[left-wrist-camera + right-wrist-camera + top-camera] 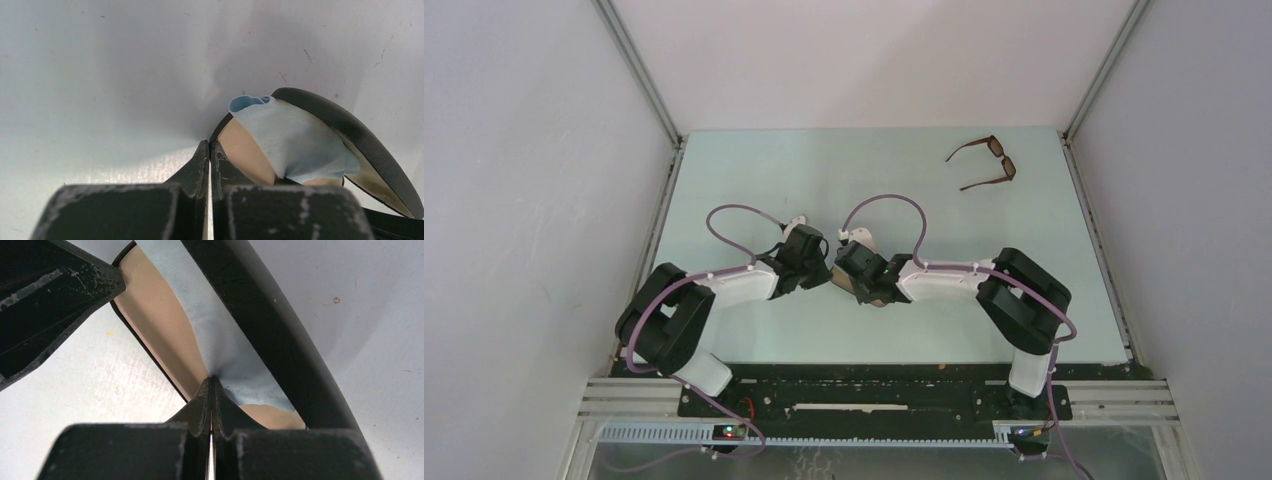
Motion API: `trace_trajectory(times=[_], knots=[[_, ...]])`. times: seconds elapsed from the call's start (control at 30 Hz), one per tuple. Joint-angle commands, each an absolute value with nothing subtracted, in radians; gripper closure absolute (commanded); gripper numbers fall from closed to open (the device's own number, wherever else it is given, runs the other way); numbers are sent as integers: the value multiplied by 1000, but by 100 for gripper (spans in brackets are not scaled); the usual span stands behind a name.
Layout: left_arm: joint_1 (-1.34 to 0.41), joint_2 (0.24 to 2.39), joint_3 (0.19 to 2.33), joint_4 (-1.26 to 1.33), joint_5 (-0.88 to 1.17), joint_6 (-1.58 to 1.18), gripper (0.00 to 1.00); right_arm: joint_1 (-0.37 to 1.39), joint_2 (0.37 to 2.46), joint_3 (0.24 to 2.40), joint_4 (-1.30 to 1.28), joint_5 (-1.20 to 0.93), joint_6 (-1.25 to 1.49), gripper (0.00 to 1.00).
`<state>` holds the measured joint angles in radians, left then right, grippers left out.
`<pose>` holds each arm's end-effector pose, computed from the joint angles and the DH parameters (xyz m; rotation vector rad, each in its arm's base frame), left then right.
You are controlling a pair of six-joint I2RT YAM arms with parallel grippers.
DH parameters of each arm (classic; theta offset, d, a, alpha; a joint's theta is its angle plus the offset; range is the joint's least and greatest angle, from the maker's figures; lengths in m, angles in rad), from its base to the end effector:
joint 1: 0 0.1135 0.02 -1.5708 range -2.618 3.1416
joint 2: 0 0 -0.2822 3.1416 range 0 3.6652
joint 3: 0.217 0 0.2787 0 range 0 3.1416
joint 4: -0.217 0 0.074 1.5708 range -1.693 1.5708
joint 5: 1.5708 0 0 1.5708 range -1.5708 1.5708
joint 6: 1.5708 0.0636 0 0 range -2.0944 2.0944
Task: Organize the sunglasses
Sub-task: Adjust the glasses cleaning cloth in the sunglasses case.
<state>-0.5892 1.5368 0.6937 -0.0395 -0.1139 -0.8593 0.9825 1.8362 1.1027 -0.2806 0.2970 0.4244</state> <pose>0.2729 -0.1737 0.1263 -0.3888 2.4804 -0.4888 0.2417 0.3287 0.1337 -0.5917 2.4572 0.1787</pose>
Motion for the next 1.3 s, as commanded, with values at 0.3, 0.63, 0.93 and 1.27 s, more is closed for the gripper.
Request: trace_trajectory(times=[0.3, 0.63, 0.93, 1.27], knots=[[-595, 1510, 715, -74, -172, -839, 100, 999, 1747, 1049, -319, 301, 395, 100], [-597, 1514, 719, -76, -174, -839, 100, 1012, 1702, 1024, -313, 279, 377, 100], [-601, 1513, 718, -82, -178, -841, 100, 1020, 1697, 1025, -321, 254, 364, 100], [-607, 1505, 718, -91, -189, -842, 100, 1028, 1672, 1025, -332, 231, 354, 100]])
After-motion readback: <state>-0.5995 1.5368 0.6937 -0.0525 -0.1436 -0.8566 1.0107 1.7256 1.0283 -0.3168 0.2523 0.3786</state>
